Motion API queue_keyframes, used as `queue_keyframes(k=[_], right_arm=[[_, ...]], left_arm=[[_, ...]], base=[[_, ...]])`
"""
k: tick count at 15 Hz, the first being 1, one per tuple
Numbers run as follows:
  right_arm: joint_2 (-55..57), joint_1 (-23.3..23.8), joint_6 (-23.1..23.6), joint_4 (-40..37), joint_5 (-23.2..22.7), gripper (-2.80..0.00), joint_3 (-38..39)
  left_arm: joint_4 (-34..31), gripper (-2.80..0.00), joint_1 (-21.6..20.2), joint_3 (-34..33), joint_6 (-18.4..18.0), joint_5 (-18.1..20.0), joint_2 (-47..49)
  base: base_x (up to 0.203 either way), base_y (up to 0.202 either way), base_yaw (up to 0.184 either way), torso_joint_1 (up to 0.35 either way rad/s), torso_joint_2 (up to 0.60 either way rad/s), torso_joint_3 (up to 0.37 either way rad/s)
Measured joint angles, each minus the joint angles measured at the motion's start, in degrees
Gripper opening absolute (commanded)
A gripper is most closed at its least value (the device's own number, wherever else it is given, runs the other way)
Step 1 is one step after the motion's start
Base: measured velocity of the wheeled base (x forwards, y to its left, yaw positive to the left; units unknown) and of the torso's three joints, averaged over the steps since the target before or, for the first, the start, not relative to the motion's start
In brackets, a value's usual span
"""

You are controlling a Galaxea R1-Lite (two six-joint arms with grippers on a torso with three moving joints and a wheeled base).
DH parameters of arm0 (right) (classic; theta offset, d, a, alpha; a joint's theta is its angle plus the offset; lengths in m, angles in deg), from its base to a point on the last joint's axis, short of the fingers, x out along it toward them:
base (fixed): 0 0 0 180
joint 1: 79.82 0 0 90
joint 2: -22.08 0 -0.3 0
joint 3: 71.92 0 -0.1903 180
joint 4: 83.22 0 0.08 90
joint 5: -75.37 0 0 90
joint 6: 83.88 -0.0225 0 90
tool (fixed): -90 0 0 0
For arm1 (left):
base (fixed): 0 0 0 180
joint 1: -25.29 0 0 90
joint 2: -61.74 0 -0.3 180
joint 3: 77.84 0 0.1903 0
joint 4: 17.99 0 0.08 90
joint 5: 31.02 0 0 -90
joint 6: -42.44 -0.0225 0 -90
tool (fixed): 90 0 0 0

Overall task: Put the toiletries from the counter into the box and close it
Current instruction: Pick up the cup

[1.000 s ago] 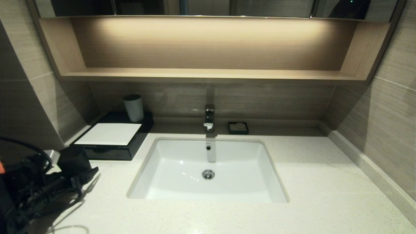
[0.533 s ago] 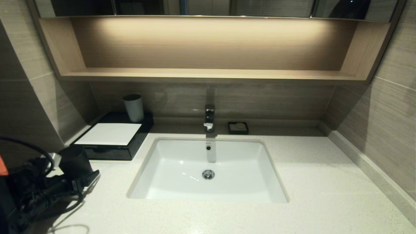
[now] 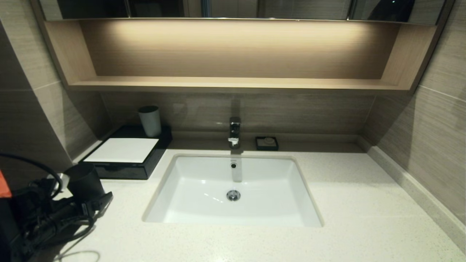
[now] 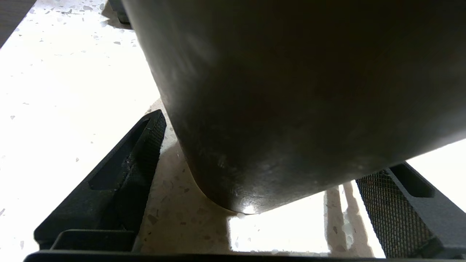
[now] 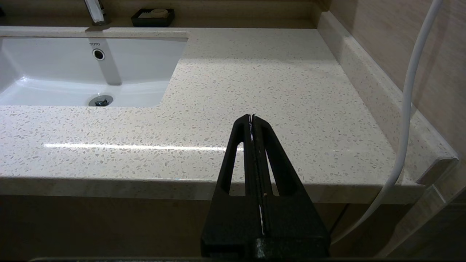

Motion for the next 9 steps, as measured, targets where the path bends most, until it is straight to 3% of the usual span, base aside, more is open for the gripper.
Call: queue_keyframes(k=[9], right_arm=[[0.00,0.00,0.02,0.00,0.00,-2.80,0.00]], left_arm=[[-0.57,0.00,0.08,0.55,-0.81,0.05,-0.91]], base=[[0.000,0.000,0.000,0.000,0.00,0.000]])
